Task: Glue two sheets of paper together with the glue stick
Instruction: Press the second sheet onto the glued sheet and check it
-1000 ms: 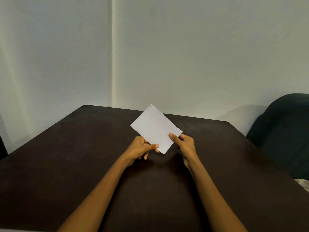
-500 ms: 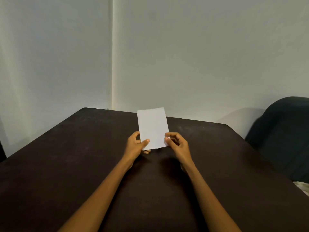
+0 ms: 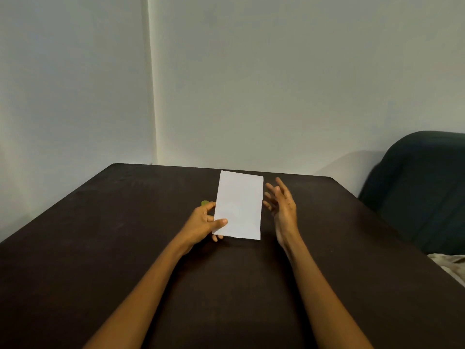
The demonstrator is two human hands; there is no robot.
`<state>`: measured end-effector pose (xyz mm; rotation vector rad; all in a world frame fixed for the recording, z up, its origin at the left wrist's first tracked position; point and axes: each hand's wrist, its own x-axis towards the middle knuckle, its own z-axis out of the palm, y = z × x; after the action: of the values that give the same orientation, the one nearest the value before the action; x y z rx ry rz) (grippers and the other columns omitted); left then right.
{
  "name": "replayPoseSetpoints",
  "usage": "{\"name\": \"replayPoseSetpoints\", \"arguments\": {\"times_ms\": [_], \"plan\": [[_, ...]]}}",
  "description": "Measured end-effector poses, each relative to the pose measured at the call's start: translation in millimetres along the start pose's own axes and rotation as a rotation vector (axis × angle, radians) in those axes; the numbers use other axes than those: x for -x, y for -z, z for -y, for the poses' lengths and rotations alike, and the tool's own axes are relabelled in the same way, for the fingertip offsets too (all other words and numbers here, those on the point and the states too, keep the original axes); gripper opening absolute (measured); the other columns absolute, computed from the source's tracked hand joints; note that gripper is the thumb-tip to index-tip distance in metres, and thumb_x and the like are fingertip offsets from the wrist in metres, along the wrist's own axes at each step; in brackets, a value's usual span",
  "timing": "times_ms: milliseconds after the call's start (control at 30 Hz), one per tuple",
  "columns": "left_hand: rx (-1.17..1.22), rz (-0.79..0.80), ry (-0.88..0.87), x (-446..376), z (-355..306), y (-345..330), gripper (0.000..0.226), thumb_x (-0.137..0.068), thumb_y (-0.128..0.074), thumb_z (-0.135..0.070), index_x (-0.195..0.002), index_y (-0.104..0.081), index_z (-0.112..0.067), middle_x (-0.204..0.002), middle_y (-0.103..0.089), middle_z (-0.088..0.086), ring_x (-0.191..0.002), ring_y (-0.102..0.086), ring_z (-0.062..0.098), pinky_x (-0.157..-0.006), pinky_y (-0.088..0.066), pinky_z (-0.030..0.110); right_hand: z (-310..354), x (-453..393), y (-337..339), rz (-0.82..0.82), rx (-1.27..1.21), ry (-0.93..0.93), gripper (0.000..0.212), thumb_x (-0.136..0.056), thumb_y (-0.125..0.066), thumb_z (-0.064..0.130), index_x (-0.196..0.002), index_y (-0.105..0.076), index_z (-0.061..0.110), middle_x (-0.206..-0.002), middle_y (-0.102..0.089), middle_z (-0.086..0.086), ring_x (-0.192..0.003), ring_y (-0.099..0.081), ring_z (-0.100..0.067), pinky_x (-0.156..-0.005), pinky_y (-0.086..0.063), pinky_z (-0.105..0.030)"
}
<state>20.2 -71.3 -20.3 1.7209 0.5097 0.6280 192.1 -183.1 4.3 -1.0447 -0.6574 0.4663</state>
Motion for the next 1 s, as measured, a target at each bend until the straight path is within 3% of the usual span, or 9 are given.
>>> {"name": "replayPoseSetpoints", "arguments": {"times_ms": [100,200,333,400,500,600,733,867,1000], "plan": [[0.078,-0.122,-0.010,-1.3,-1.2,0.6,0.048,-0.085,-0.066,-0.012,-0.128,-0.044,-0.013,-0.092,-0.073,0.006,-0.058,-0.067,0.017,-0.049,-0.055,0.025,-4.2,4.7,-4.2,0.110,0.082,-0.124,0.048,-0.087,-0.063,0.030,-0.131,-0.043,0.028,-0.099,-0.070,0.005,-0.088,-0.068,-0.016,-0.074,-0.053,-0.027],[0.087,-0.203,-0.008,-1.5,-2.5,-0.4,0.055,-0.083,-0.068,-0.013,-0.130,-0.040,-0.014,-0.105,-0.070,0.011,-0.071,-0.070,0.013,-0.055,-0.057,0.024,-14.0,13.2,-13.4,0.313,0.255,-0.197,0.035,-0.083,-0.068,0.030,-0.115,-0.061,0.019,-0.099,-0.074,0.005,-0.090,-0.072,-0.014,-0.068,-0.056,-0.022],[0.023,-0.272,-0.138,2.9,-4.7,-3.2,0.063,-0.084,-0.062,-0.036,-0.138,-0.030,-0.033,-0.107,-0.068,-0.002,-0.104,-0.062,0.011,-0.091,-0.048,0.026,-17.7,15.8,-18.6,0.191,0.250,-0.155,0.017,-0.084,-0.067,0.028,-0.100,-0.064,0.022,-0.095,-0.072,0.009,-0.083,-0.071,-0.010,-0.060,-0.055,-0.017],[0.046,-0.238,-0.170,5.4,-9.7,-3.7,0.039,-0.086,-0.042,-0.053,-0.122,-0.049,-0.042,-0.114,-0.061,-0.017,-0.116,-0.054,0.008,-0.096,-0.039,0.025,-17.0,13.8,-17.9,0.113,0.231,-0.165,0.022,-0.086,-0.066,0.028,-0.106,-0.062,0.019,-0.098,-0.069,0.007,-0.085,-0.069,-0.010,-0.058,-0.054,-0.018],[0.074,-0.140,-0.132,6.0,-9.4,-3.2,0.054,-0.083,-0.025,-0.063,-0.099,-0.070,-0.037,-0.126,-0.056,-0.013,-0.121,-0.046,0.006,-0.103,-0.029,0.026,-17.4,15.7,-18.7,0.114,0.254,-0.178,0.013,-0.086,-0.065,0.028,-0.098,-0.061,0.025,-0.090,-0.068,0.013,-0.075,-0.069,-0.009,-0.051,-0.053,-0.018],[0.123,-0.146,-0.117,7.5,-8.8,-2.5,0.056,-0.083,-0.030,-0.063,-0.100,-0.072,-0.030,-0.121,-0.062,-0.011,-0.113,-0.052,-0.002,-0.097,-0.031,0.019,-17.1,18.7,-21.0,0.183,0.302,-0.186,0.009,-0.085,-0.066,0.030,-0.093,-0.061,0.031,-0.092,-0.069,0.012,-0.078,-0.069,-0.008,-0.053,-0.053,-0.018],[0.206,-0.271,-0.140,4.8,-9.5,3.8,0.041,-0.089,-0.040,-0.050,-0.105,-0.070,-0.026,-0.116,-0.064,-0.012,-0.117,-0.054,0.010,-0.099,-0.036,0.026,-16.1,18.7,-20.3,0.296,0.352,-0.232,0.016,-0.084,-0.067,0.030,-0.098,-0.060,0.028,-0.098,-0.070,0.009,-0.087,-0.069,-0.011,-0.059,-0.054,-0.016],[0.375,-0.441,-0.150,4.1,-11.6,12.9,0.036,-0.096,-0.040,-0.037,-0.101,-0.071,-0.020,-0.114,-0.068,-0.002,-0.108,-0.061,0.013,-0.088,-0.045,0.023,-16.3,20.5,-20.6,0.469,0.468,-0.287,0.023,-0.082,-0.069,0.031,-0.102,-0.065,0.019,-0.098,-0.074,0.004,-0.084,-0.072,-0.012,-0.061,-0.053,-0.017],[0.522,-0.549,-0.167,5.0,-12.5,21.7,0.032,-0.094,-0.047,-0.032,-0.104,-0.070,-0.012,-0.113,-0.069,0.003,-0.105,-0.064,0.013,-0.083,-0.049,0.023,-14.6,23.4,-20.7,0.590,0.546,-0.290,0.017,-0.083,-0.068,0.032,-0.092,-0.068,0.018,-0.083,-0.076,0.006,-0.069,-0.070,-0.011,-0.055,-0.050,-0.018]]}}
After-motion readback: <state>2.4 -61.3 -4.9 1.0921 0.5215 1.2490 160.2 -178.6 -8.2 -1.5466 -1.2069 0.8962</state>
